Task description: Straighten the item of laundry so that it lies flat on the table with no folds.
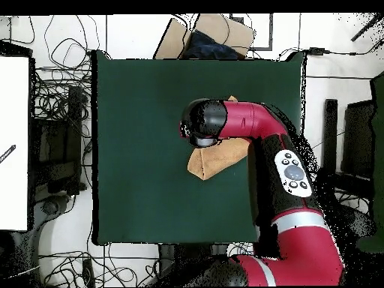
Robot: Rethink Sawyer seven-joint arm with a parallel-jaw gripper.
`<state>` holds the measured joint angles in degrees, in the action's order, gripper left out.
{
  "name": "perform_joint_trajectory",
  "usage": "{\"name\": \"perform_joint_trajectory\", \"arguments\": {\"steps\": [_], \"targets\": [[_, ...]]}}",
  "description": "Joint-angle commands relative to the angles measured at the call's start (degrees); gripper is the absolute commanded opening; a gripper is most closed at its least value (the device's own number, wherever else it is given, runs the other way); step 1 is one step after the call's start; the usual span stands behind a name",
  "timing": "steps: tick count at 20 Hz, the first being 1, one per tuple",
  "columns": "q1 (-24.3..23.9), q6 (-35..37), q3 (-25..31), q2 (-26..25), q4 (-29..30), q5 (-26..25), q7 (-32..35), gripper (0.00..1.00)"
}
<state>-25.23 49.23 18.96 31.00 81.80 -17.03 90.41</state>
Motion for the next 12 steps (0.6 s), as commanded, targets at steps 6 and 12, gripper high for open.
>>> {"name": "perform_joint_trajectory", "arguments": {"steps": [6, 12], "targets": [[1.0, -2.3, 0.8, 0.2, -1.9, 3.3, 7.4, 1.0], [1.1, -4.2, 0.8, -2.2, -3.6, 2.8, 6.1, 1.0]]}}
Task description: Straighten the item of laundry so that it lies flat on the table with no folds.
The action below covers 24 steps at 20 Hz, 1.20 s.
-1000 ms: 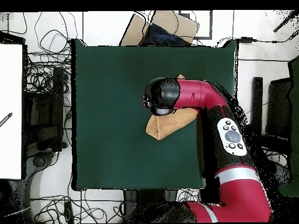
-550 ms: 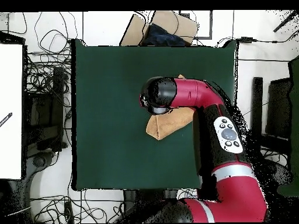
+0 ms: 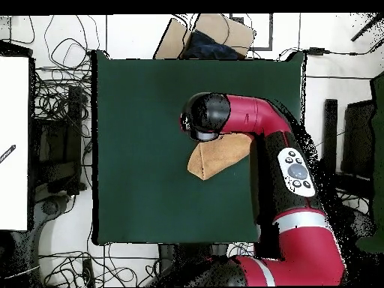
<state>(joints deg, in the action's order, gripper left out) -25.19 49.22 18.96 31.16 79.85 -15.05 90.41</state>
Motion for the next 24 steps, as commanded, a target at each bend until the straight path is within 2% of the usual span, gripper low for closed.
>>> {"name": "perform_joint_trajectory", "arguments": {"steps": [1, 9, 16, 24], "targets": [[1.0, -5.0, 0.5, -2.4, -1.4, 0.6, 6.4, 1.0], [0.0, -9.4, 0.7, -6.6, -3.1, 0.6, 6.7, 1.0], [0.5, -11.5, -0.2, -8.3, -4.3, 0.1, 6.7, 1.0], [0.5, -11.9, -0.3, -8.0, -3.7, 0.4, 6.5, 1.0]]}}
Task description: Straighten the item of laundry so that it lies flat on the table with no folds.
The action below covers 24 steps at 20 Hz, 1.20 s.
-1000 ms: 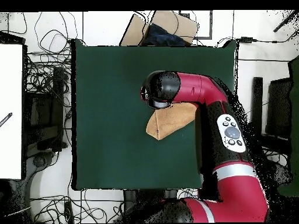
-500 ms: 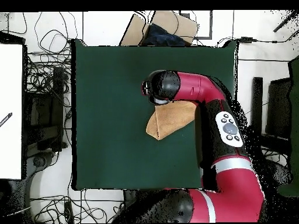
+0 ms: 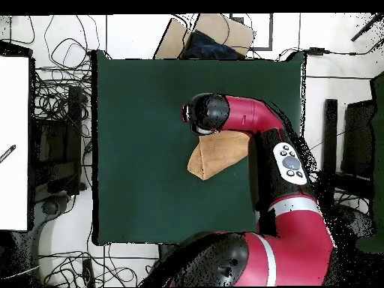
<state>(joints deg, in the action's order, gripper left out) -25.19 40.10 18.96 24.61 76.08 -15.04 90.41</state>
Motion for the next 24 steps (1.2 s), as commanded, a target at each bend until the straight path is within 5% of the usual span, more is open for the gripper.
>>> {"name": "perform_joint_trajectory", "arguments": {"steps": [1, 24], "targets": [[0.5, -2.9, -0.3, -1.4, 0.4, 0.5, 6.5, 1.0], [0.7, -1.4, -1.4, -3.7, -1.5, -2.4, 3.0, 1.0]]}}
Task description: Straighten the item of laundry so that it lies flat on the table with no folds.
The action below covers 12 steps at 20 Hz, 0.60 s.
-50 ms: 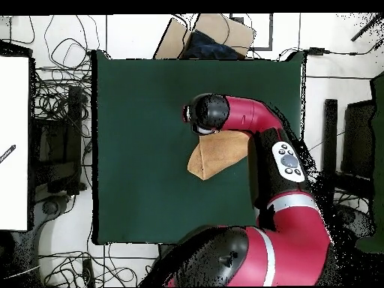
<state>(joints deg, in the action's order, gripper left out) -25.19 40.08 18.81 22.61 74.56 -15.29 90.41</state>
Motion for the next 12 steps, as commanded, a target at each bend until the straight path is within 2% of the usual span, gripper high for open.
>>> {"name": "perform_joint_trajectory", "arguments": {"steps": [1, 5, 12], "targets": [[0.7, -0.8, -1.4, -1.3, 0.0, -2.2, 2.9, 1.0], [1.2, 1.6, -1.4, -0.9, -1.3, -2.1, 2.2, 1.0], [1.4, 2.2, -2.1, -0.1, -0.2, -2.4, 2.5, 1.0]]}}
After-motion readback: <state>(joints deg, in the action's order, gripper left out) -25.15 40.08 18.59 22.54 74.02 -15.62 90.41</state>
